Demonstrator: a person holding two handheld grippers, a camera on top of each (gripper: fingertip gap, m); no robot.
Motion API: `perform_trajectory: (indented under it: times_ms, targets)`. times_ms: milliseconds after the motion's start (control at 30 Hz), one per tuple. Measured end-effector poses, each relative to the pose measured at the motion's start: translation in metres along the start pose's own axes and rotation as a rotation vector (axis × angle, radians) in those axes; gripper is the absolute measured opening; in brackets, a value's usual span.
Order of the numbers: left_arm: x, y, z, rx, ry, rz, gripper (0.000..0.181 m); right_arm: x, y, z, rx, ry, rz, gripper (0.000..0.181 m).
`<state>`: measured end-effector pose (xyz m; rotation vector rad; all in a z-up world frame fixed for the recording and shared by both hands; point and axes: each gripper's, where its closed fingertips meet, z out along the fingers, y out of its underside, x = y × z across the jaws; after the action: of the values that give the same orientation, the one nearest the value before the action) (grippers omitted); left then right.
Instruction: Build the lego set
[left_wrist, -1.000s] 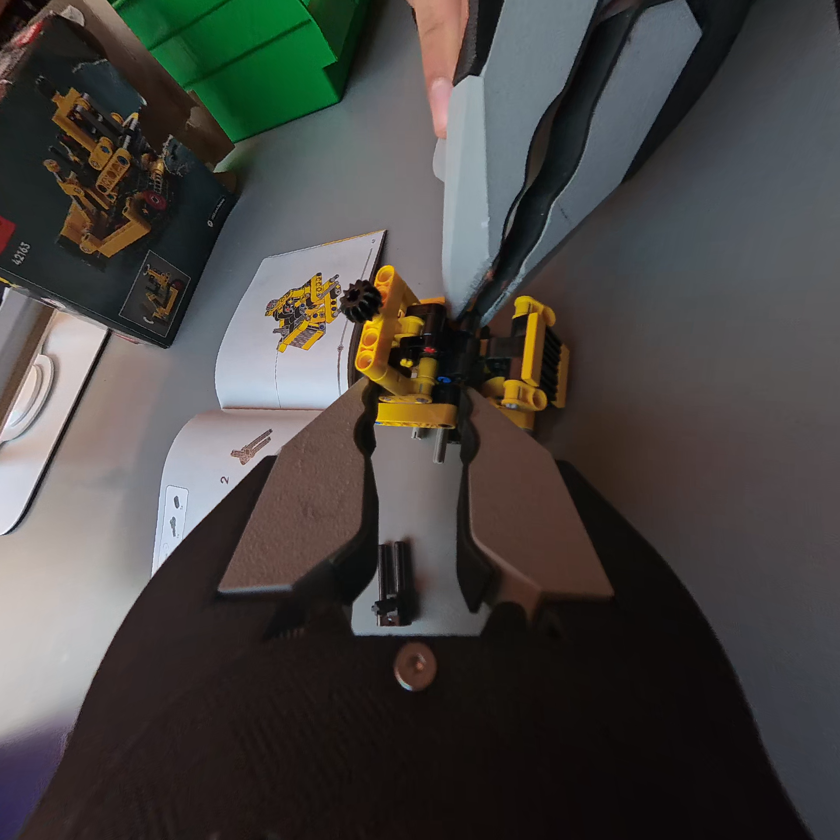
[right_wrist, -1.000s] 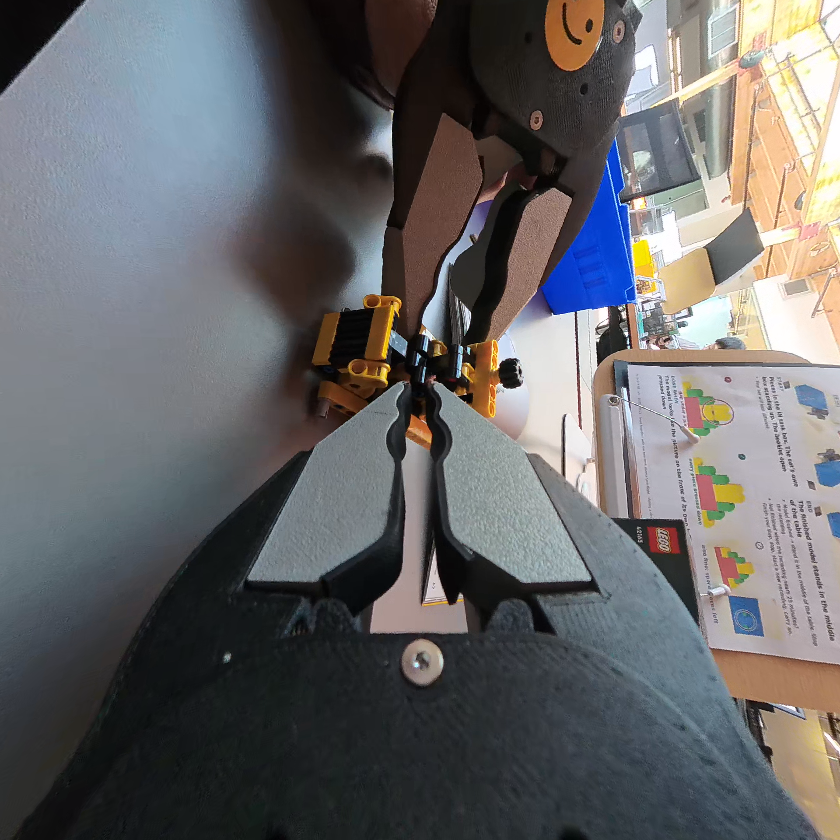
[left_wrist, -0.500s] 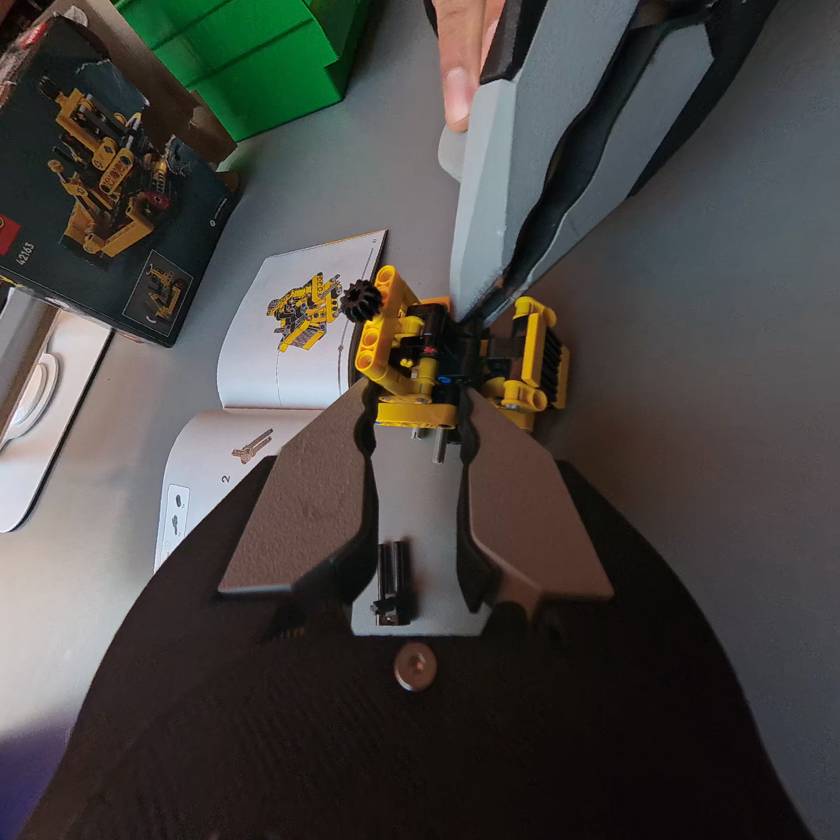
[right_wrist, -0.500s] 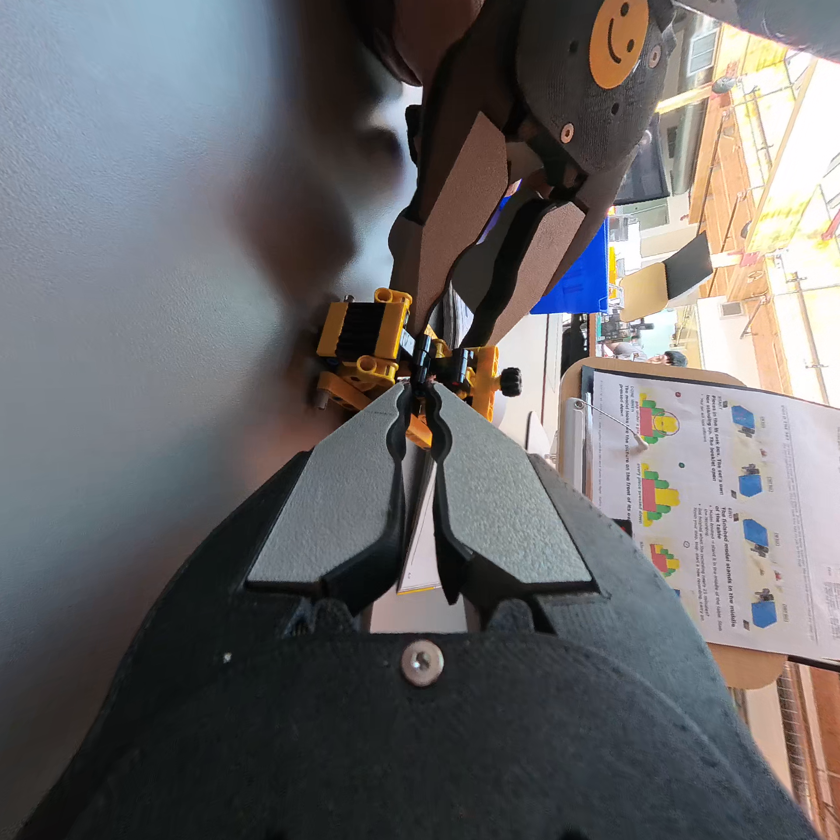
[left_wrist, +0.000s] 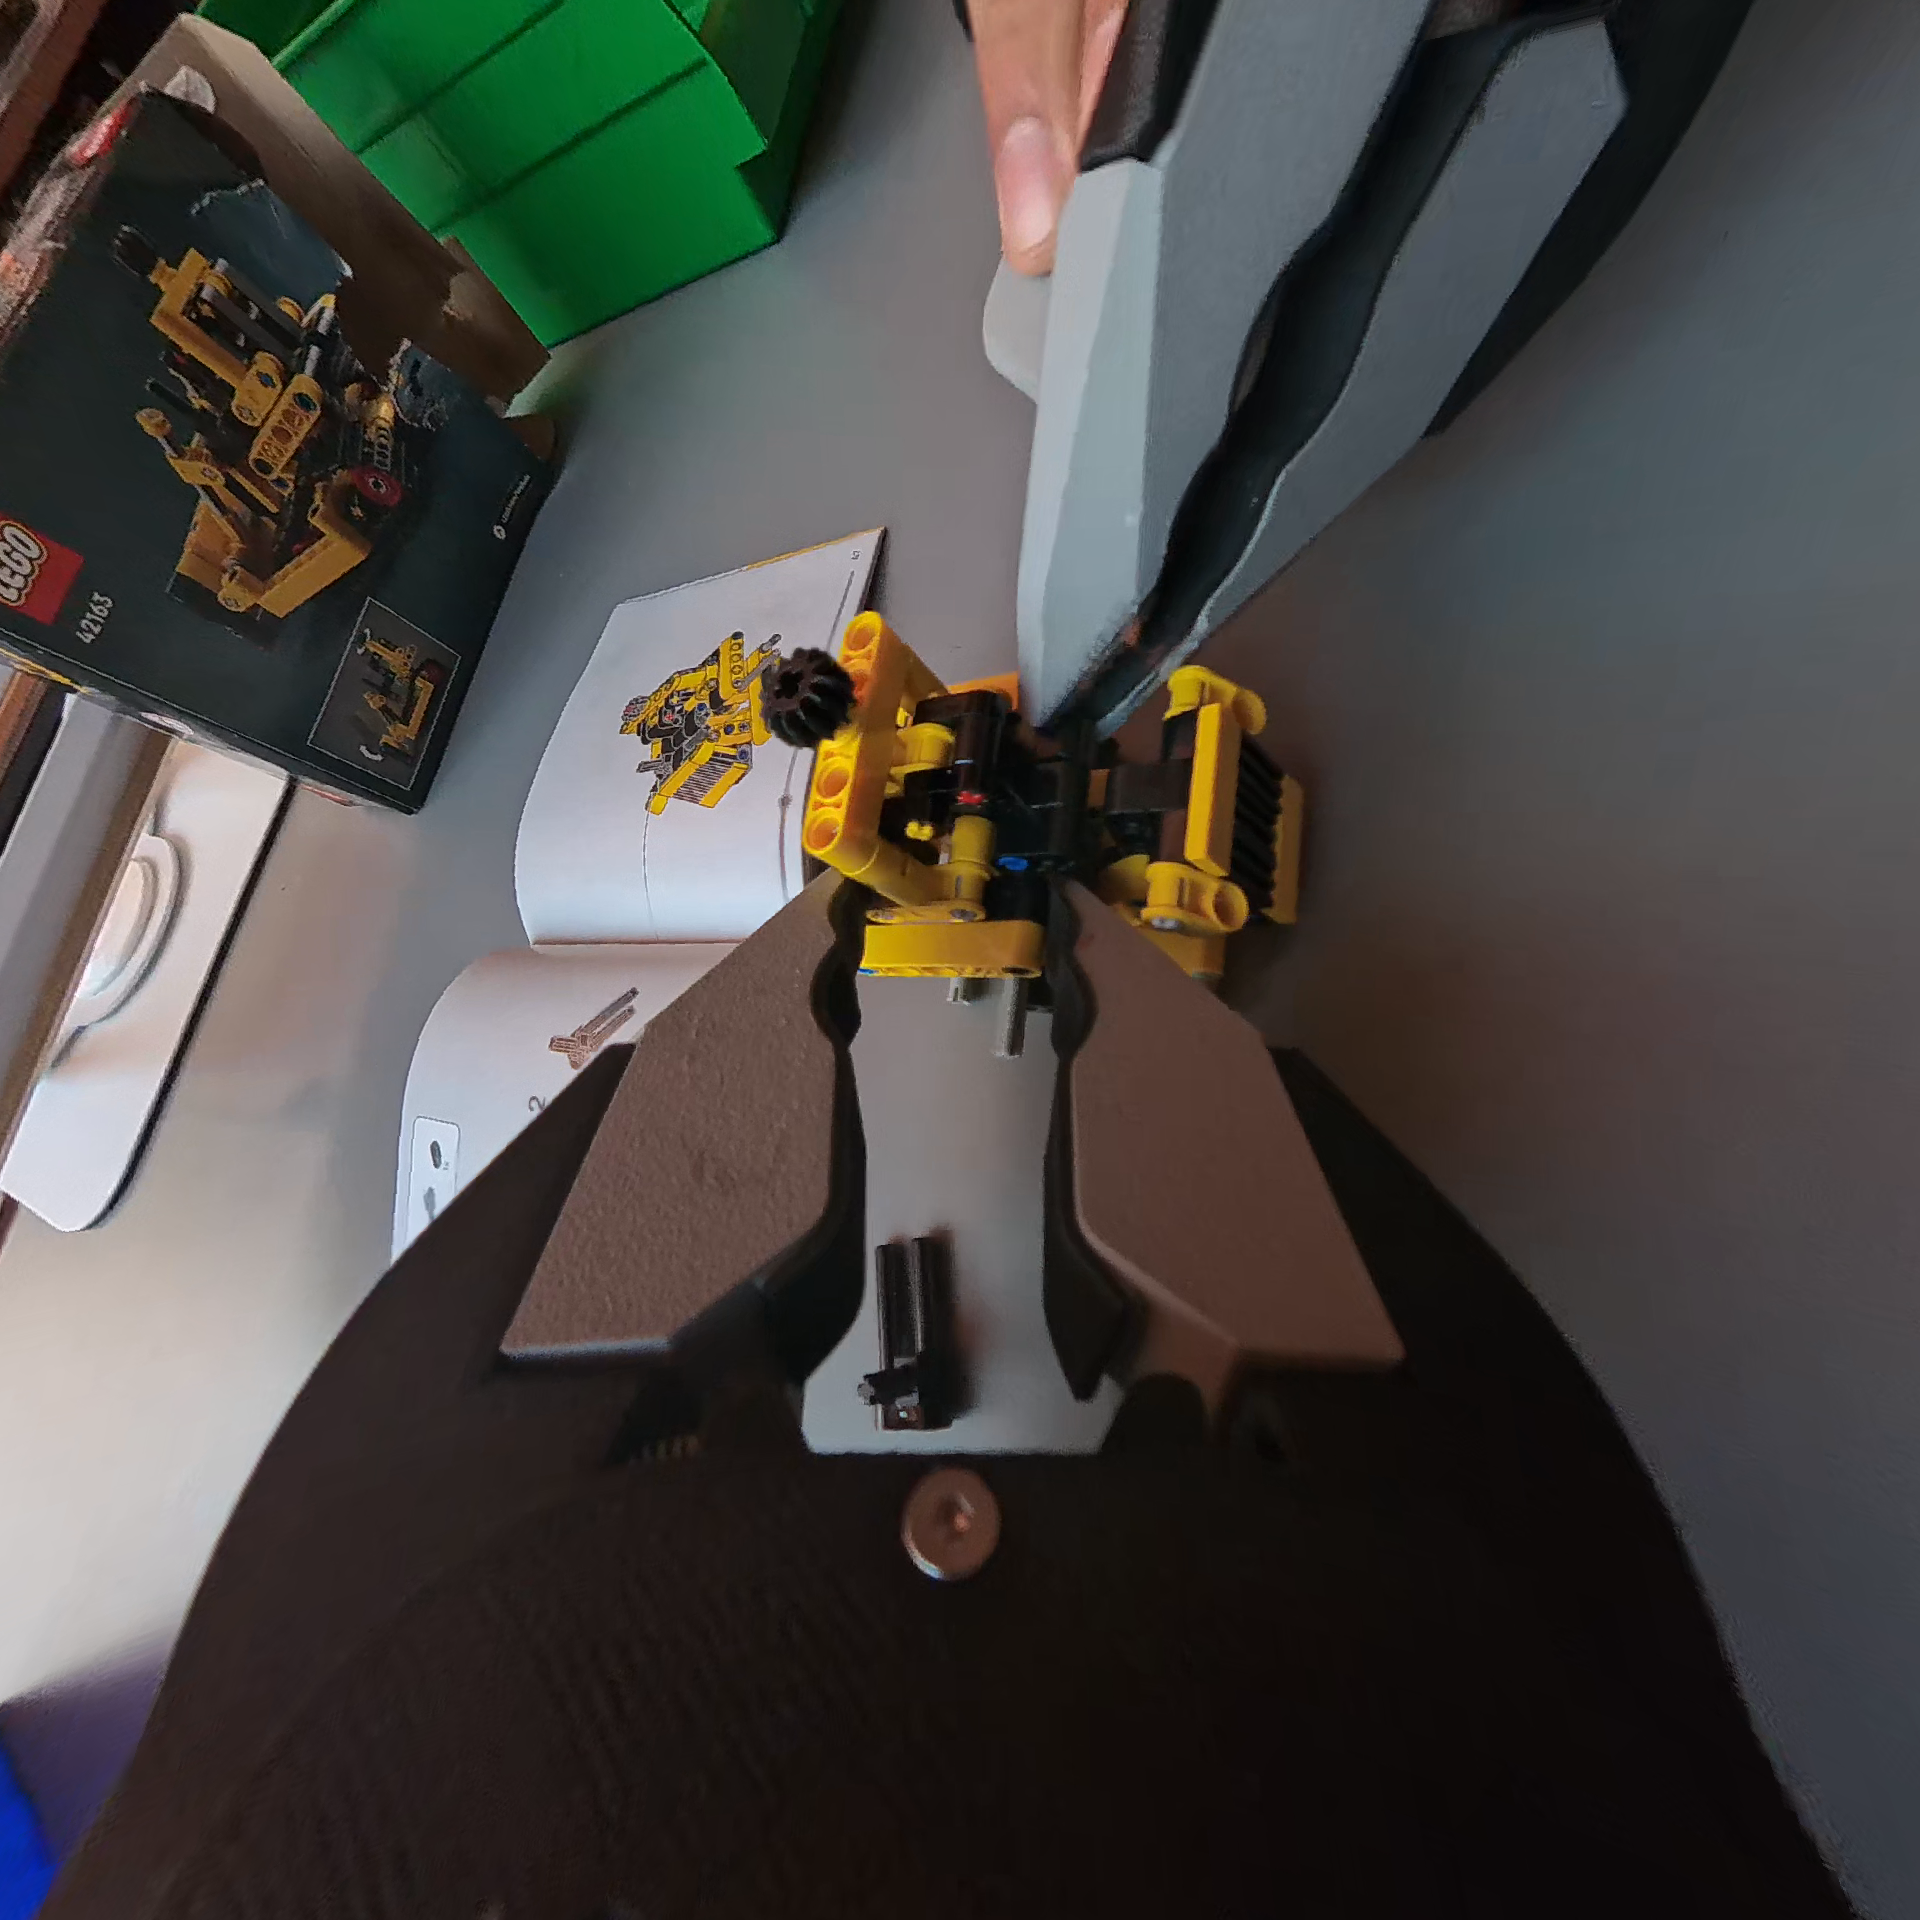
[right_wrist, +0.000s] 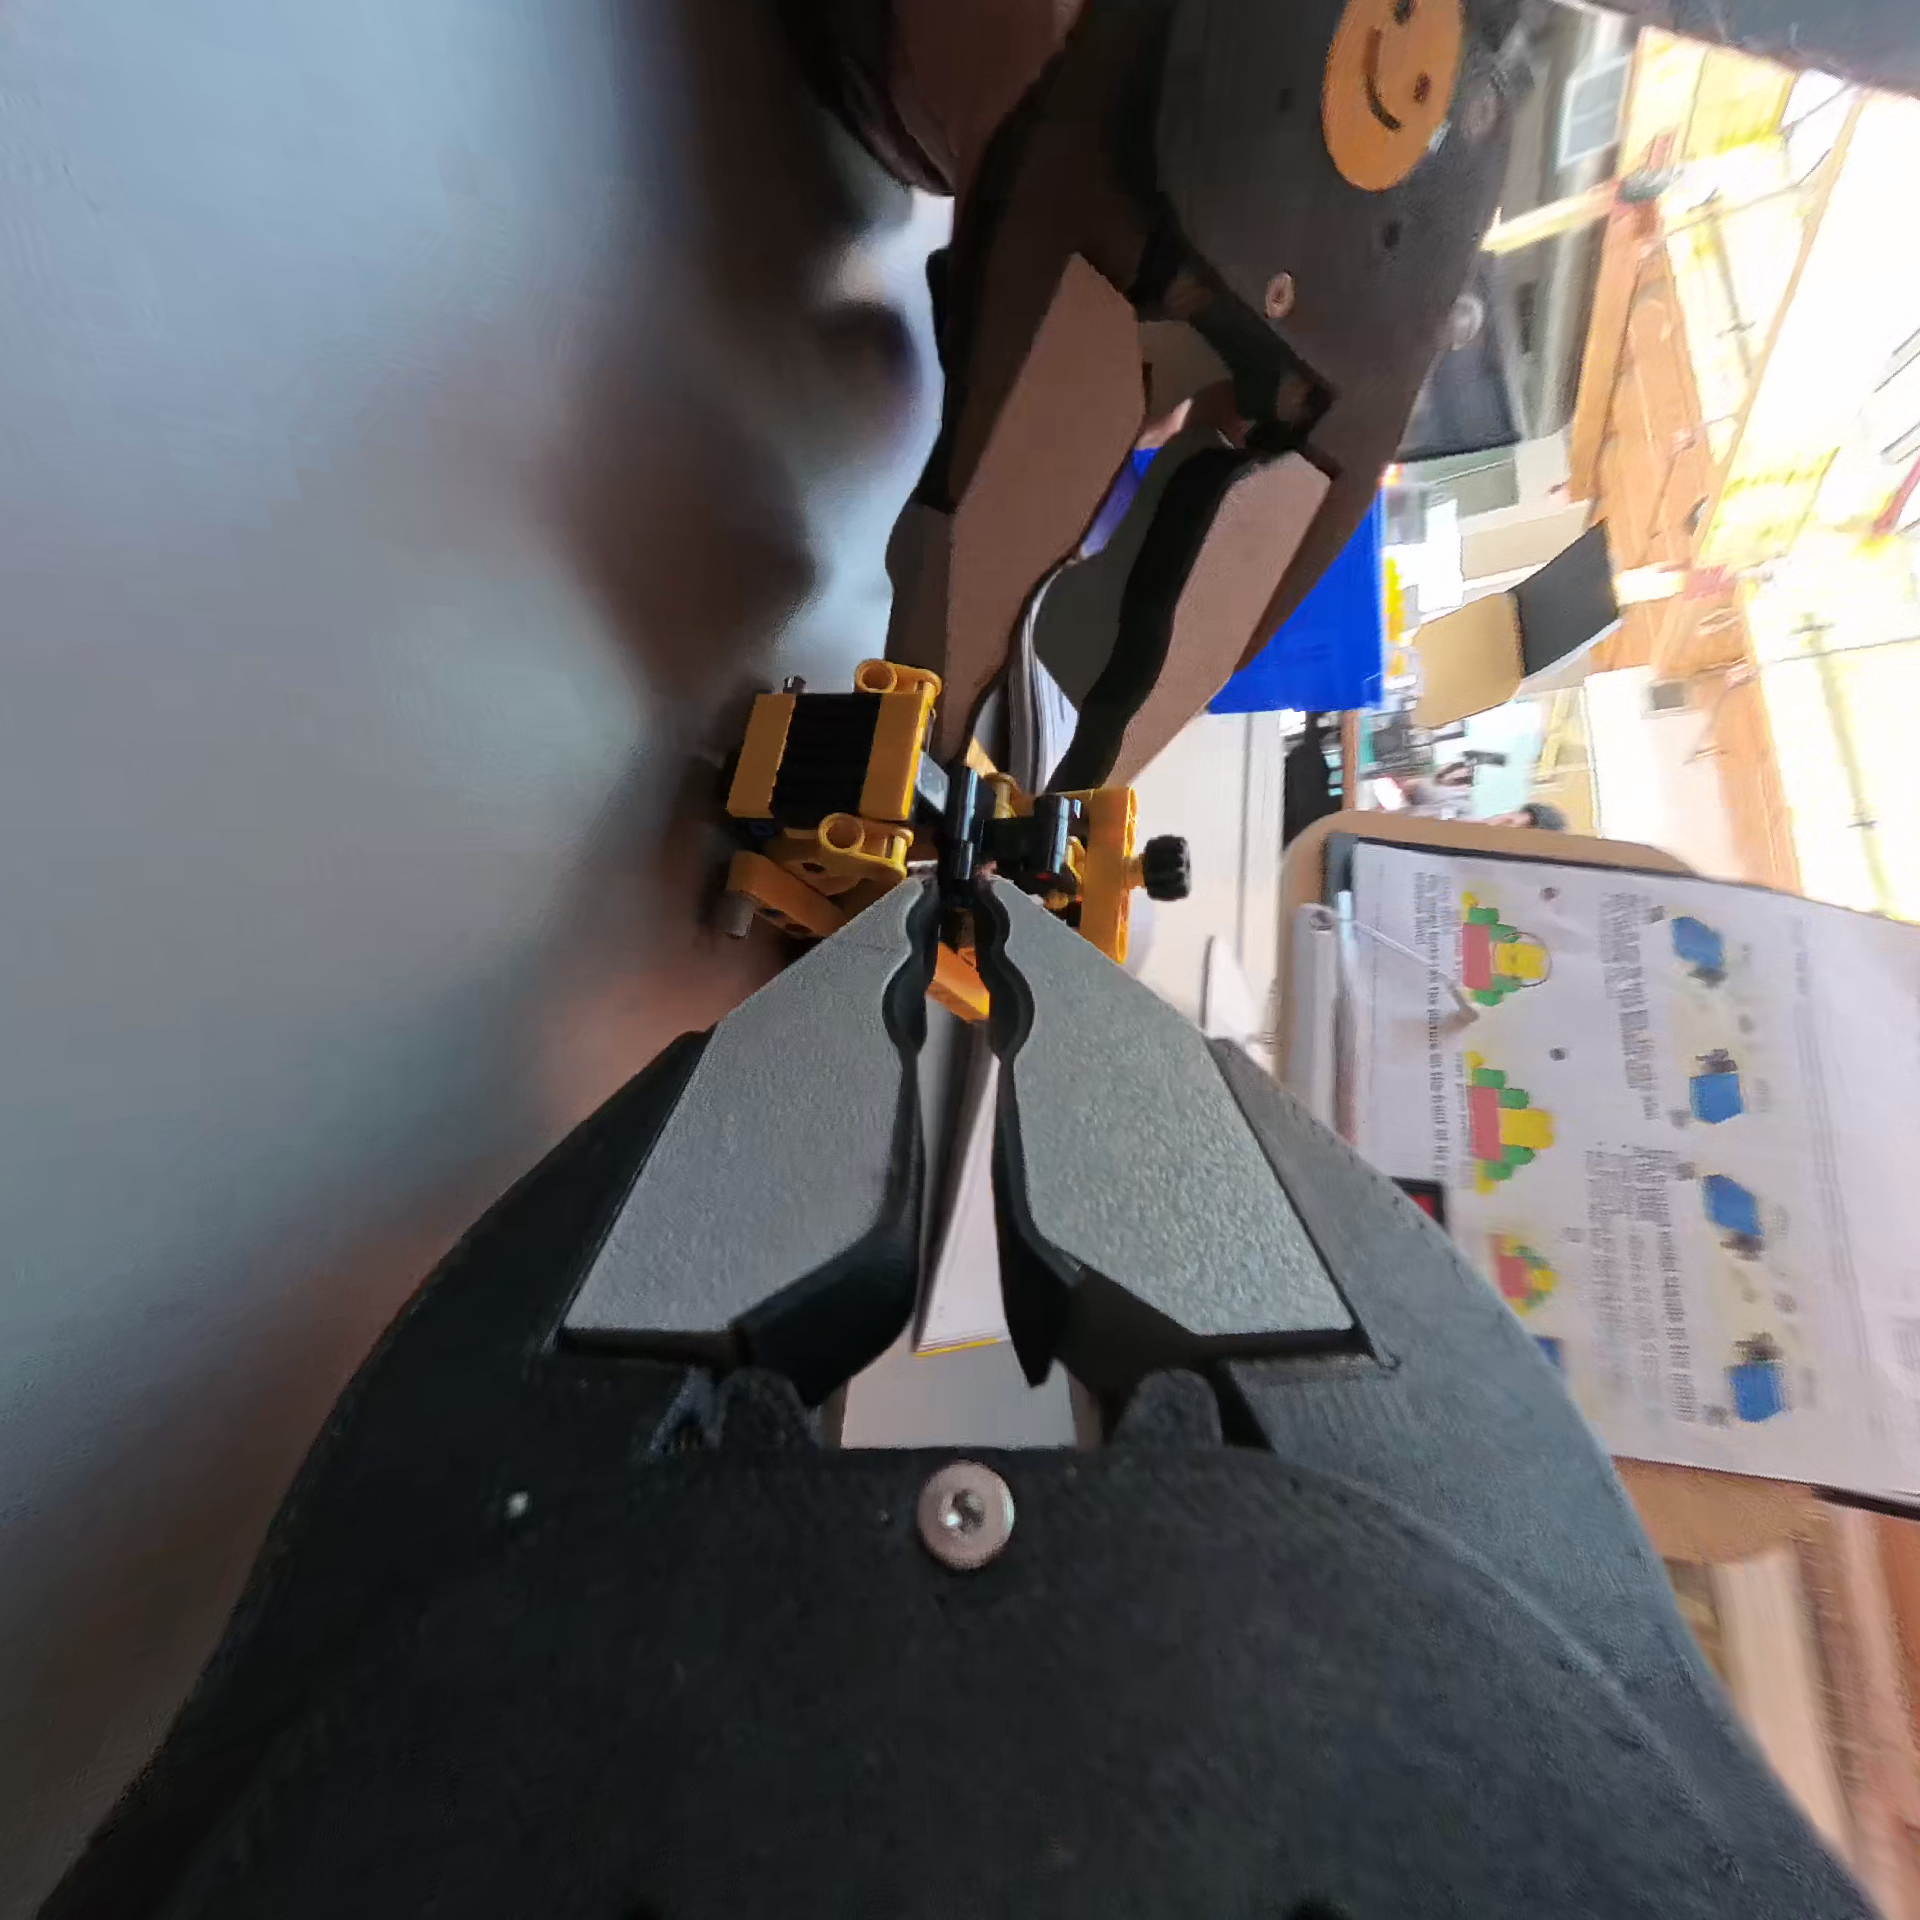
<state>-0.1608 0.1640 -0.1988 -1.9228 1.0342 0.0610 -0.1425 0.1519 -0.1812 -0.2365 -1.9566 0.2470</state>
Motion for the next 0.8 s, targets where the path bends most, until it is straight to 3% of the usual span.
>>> perform_trajectory:
  times_ms: [33,133,267,800]
  targets:
    - [0.000,0.000,0.000,0.001,-0.006,0.011,0.033,0.000,-0.001,-0.001,0.019,-0.024,0.052,0.001]
    - [-0.001,0.001,0.000,0.002,-0.010,0.010,0.033,0.010,-0.008,-0.010,0.118,-0.049,0.191,0.000]
    - [-0.001,0.000,0.000,0.009,-0.005,0.008,0.033,0.018,-0.005,-0.010,0.142,-0.067,0.331,0.000]
    - [-0.002,0.000,0.000,0.028,-0.006,0.041,0.033,0.007,-0.003,-0.004,0.125,-0.139,0.386,0.000]
